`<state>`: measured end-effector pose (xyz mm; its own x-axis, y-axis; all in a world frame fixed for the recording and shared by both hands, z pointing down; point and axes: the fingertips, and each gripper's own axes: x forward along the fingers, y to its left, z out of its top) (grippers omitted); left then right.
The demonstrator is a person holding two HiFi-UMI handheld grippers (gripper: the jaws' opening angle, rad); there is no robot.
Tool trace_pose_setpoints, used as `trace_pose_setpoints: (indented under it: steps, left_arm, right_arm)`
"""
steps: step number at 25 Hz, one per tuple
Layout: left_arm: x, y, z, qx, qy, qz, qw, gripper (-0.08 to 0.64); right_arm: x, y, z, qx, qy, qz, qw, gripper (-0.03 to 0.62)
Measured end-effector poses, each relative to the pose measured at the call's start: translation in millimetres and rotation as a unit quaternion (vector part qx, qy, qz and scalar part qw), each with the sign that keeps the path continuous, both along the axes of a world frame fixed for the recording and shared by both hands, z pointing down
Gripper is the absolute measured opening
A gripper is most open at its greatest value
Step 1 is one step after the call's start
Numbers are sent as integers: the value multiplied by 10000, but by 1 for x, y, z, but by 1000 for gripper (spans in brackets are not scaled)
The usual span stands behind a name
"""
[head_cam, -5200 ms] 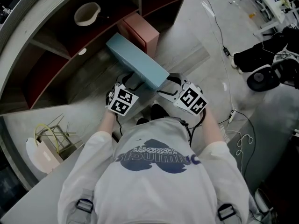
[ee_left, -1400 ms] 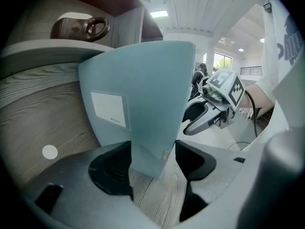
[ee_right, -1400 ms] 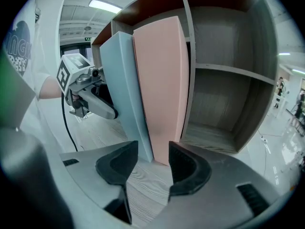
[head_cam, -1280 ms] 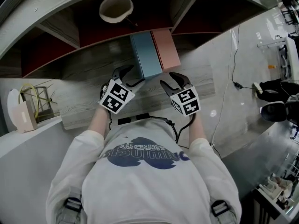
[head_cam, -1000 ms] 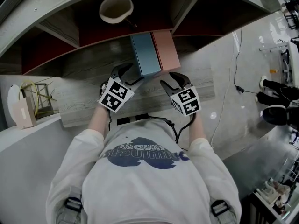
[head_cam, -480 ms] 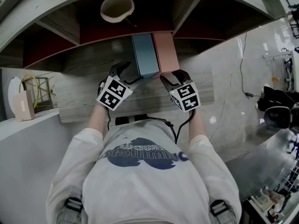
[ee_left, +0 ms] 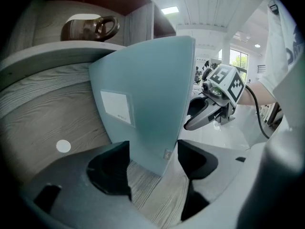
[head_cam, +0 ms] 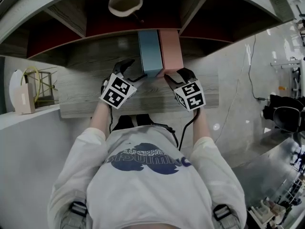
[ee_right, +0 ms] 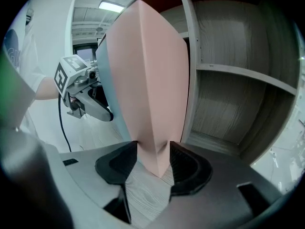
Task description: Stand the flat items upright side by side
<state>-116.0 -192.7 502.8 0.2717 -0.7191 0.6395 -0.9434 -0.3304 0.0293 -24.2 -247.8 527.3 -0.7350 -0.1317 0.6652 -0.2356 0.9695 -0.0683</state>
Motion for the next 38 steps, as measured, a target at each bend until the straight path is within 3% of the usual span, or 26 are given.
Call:
trace_pose_setpoints:
  steps: [6, 11, 16, 17, 20, 21, 22, 25, 33, 38]
  left_arm:
    - [5, 9, -5, 203, 97, -214, 9995, 313]
    - [12, 36, -28, 698, 500, -823, 9929, 313]
    - [6, 71, -59, 1582, 587, -1706, 9708, 286]
    - [5, 78, -66, 1754, 586, -1897, 9643, 245]
    - [0, 95, -88, 2245, 466, -2356, 9444, 91]
    - [-3, 99, -95, 2407, 418, -2472, 9377, 24]
    - [-5, 102, -102, 2547, 392, -2556, 9318, 11]
    - [-9, 109, -114, 2861, 327, -2694, 9190, 6]
    - [-21, 110, -157, 3591, 18, -2821, 8896, 6]
    - [-19, 114, -178, 3831, -86, -2854, 8785, 6]
  right_arm:
    - [8, 10, -12, -32, -295, 349, 9989, 212]
    - [20, 24, -49, 118, -1094, 1274, 9857, 216]
    - [32, 44, -95, 648, -1799, 2283, 9546, 69]
    - [34, 49, -104, 779, -1891, 2412, 9487, 19]
    - [35, 61, -125, 1085, -2072, 2648, 9355, 0]
    - [34, 64, -131, 1169, -2127, 2679, 9324, -1]
    - [33, 66, -137, 1256, -2210, 2690, 9290, -2]
    - [27, 74, -156, 1485, -2630, 2589, 9175, -2]
    - [14, 86, -191, 2063, -2941, 2135, 9085, -1]
    - [19, 94, -208, 2171, -3129, 1919, 9045, -2]
